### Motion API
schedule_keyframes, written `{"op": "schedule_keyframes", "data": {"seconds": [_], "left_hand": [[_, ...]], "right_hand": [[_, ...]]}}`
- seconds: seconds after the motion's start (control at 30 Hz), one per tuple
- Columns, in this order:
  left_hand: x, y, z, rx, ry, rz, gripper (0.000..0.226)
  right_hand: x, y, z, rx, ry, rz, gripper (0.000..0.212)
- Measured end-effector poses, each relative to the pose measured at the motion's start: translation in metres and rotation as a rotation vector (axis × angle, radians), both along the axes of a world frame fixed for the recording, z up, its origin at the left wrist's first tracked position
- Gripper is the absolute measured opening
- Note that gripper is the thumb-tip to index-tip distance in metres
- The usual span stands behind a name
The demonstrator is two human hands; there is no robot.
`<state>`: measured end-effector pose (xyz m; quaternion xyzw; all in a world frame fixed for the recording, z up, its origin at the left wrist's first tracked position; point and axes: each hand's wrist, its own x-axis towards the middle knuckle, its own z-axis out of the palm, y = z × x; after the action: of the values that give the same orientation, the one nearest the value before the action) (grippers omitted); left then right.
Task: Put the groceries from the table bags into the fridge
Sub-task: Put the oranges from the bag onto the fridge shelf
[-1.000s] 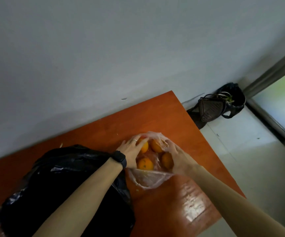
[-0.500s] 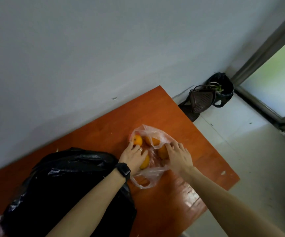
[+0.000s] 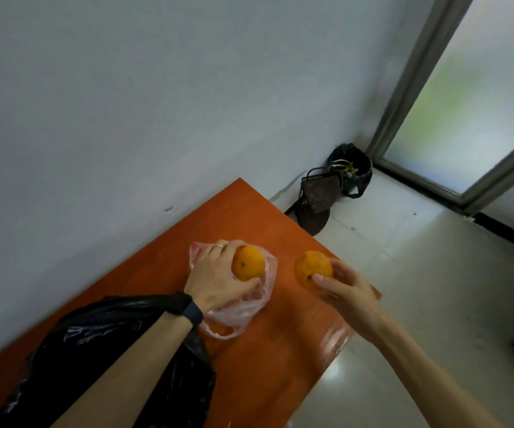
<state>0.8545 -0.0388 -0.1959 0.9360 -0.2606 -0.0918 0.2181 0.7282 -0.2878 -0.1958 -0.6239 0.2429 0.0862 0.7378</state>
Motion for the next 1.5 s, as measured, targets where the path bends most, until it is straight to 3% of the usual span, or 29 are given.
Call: {"op": "schedule_keyframes", "data": {"seconds": [0.07,0.2,0.33,0.43,0.57,0.67,0.73,0.87,1.13,1.27,1.5], "left_hand": [[-0.014,-0.042,0.027,-0.182,0.165,-0.003,0.07],[-0.058,-0.151,0.058,-0.458,0.321,-0.084,0.067],[-0.132,-0.27,0.095,-0.644,0.527,-0.248,0.061],[-0.188,-0.355,0.119,-0.678,0.589,-0.406,0.059],[-0.261,-0.46,0.152,-0.676,0.572,-0.612,0.055],[-0.312,-0.527,0.177,-0.669,0.562,-0.731,0.06],[-0.341,-0.565,0.19,-0.661,0.555,-0.825,0.063],[-0.394,-0.638,0.203,-0.647,0.447,-0.994,0.064],[-0.493,-0.794,0.265,-0.814,0.317,-1.235,0.062],[-0.534,-0.874,0.299,-0.864,0.337,-1.208,0.065],[-0.593,-1.029,0.338,-0.799,0.304,-1.119,0.073]], "right_hand": [[-0.025,-0.026,0.02,0.162,-0.05,-0.112,0.065],[-0.092,-0.089,0.062,0.321,-0.177,-0.287,0.061],[-0.184,-0.163,0.095,0.24,-0.271,-0.413,0.064],[-0.258,-0.22,0.115,0.088,-0.337,-0.526,0.051],[-0.354,-0.292,0.144,0.007,-0.42,-0.71,0.051],[-0.417,-0.34,0.165,-0.106,-0.469,-0.785,0.086],[-0.452,-0.366,0.178,-0.25,-0.441,-0.85,0.097],[-0.509,-0.417,0.197,-0.574,-0.351,-1.041,0.08],[-0.6,-0.547,0.25,-0.684,-0.442,-1.233,0.075],[-0.629,-0.61,0.29,-0.739,-0.458,-1.282,0.067],[-0.672,-0.737,0.341,-1.045,-0.342,-1.306,0.059]]}}
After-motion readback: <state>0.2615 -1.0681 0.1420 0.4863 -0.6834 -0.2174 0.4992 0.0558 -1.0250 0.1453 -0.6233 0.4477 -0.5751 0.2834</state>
